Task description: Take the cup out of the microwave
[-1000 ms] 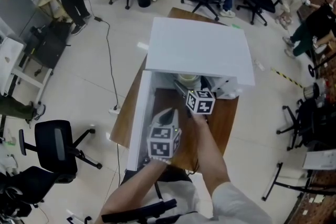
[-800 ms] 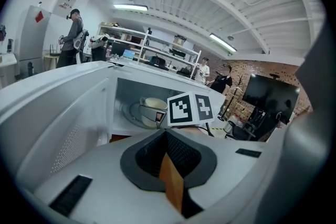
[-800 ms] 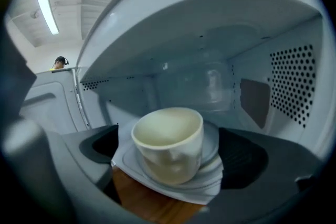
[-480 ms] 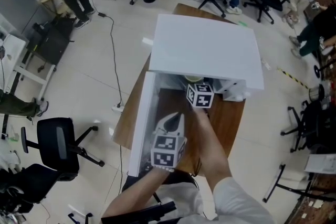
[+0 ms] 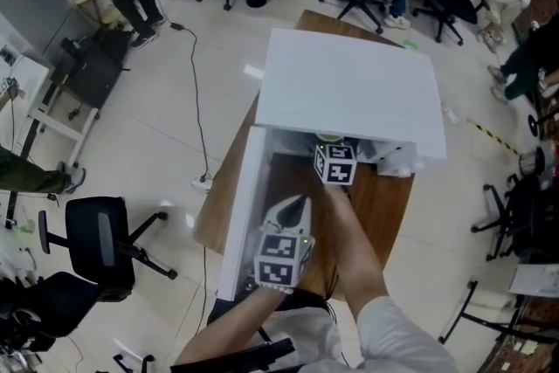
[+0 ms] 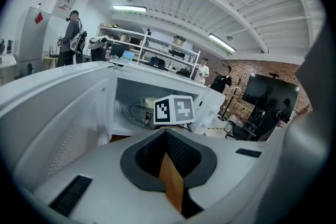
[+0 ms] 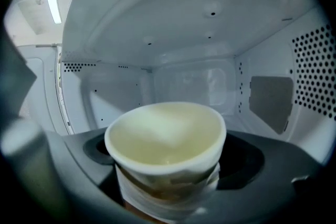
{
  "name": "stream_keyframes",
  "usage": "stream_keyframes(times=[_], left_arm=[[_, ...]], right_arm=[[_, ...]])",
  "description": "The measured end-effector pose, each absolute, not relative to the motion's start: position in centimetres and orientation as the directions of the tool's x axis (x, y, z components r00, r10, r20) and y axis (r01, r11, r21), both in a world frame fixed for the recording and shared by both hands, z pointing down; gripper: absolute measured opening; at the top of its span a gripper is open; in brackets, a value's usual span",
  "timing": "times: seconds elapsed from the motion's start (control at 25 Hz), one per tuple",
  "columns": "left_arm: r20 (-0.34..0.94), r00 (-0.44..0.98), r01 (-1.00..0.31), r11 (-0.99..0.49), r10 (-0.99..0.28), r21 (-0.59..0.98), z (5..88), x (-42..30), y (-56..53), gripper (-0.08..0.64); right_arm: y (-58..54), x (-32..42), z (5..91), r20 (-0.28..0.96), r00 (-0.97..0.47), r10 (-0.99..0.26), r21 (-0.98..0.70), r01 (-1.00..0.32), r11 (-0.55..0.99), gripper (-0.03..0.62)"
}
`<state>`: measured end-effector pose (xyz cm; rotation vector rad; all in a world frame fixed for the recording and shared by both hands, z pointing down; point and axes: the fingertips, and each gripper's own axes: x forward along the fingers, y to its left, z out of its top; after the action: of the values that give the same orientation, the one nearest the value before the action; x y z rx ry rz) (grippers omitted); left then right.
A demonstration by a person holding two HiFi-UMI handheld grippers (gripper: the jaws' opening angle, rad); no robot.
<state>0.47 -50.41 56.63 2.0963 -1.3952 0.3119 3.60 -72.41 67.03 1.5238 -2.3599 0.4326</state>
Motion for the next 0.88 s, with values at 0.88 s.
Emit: stream_keyframes(times=[0.88], left_arm=[[0.509, 0.400, -0.901, -0.226, -0.762, 0.371, 57.3, -0.3, -50.6, -0.005]], right_arm=[[-70.6, 4.5, 65.2, 0.384, -0.376, -0.843, -0.067, -0.922, 0.381, 0.471]])
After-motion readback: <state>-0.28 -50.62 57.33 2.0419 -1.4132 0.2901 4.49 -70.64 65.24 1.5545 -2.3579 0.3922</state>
